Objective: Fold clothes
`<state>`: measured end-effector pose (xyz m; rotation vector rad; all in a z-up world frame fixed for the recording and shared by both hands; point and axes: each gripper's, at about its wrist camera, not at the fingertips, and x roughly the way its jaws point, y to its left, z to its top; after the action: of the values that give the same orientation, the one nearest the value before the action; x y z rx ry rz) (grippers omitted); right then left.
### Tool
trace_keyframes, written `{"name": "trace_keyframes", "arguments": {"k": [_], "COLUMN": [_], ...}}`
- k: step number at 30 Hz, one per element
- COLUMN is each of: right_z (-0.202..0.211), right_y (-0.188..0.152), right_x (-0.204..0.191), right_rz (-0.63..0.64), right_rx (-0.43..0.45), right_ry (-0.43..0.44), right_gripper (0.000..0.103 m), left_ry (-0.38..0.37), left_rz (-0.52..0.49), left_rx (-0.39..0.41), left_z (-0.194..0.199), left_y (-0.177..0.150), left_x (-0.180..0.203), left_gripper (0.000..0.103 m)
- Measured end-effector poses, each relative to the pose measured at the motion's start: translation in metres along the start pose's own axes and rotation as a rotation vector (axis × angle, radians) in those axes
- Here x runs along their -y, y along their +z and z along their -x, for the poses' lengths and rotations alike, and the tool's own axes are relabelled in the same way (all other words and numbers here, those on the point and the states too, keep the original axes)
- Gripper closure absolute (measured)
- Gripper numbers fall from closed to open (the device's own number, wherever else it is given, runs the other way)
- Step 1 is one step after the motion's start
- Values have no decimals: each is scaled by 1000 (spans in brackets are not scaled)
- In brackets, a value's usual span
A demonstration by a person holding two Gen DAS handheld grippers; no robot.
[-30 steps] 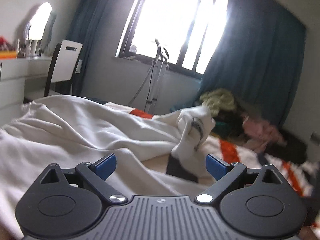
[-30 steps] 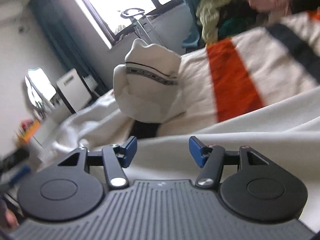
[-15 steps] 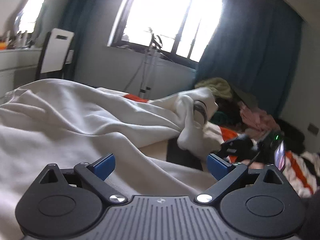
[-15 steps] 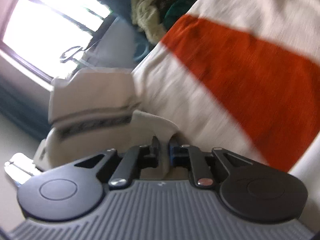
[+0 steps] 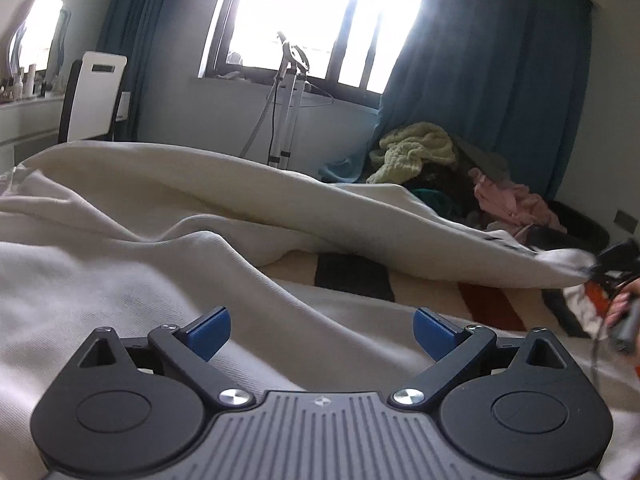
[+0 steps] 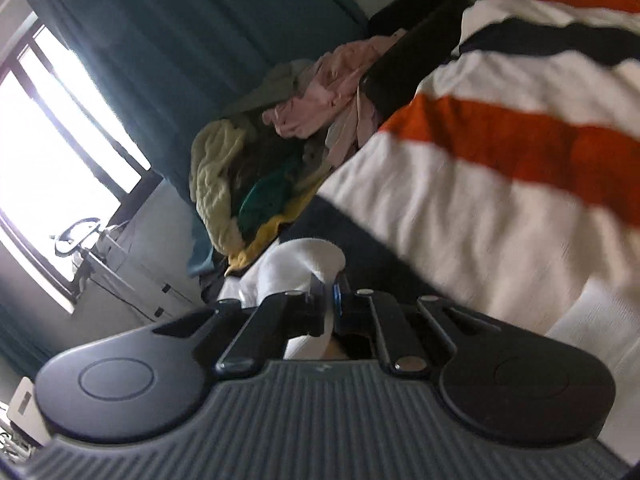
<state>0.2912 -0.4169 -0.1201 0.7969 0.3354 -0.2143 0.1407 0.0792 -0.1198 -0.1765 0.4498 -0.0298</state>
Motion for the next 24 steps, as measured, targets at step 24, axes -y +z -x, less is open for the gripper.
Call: {"name": "trace_keyframes", "arguments": {"k": [24], "right_z": [151], "right_y": [30], "right_x": [-29], "right_rz": [221], "right_rx": [286], "right_ry": [95], "right_gripper": [95], "left_ry": [-2], "left_rz": [17], "left_rx": [74], "left_z": [11], "left_y": [7], "left_x": [-5], "left_gripper": [4]}}
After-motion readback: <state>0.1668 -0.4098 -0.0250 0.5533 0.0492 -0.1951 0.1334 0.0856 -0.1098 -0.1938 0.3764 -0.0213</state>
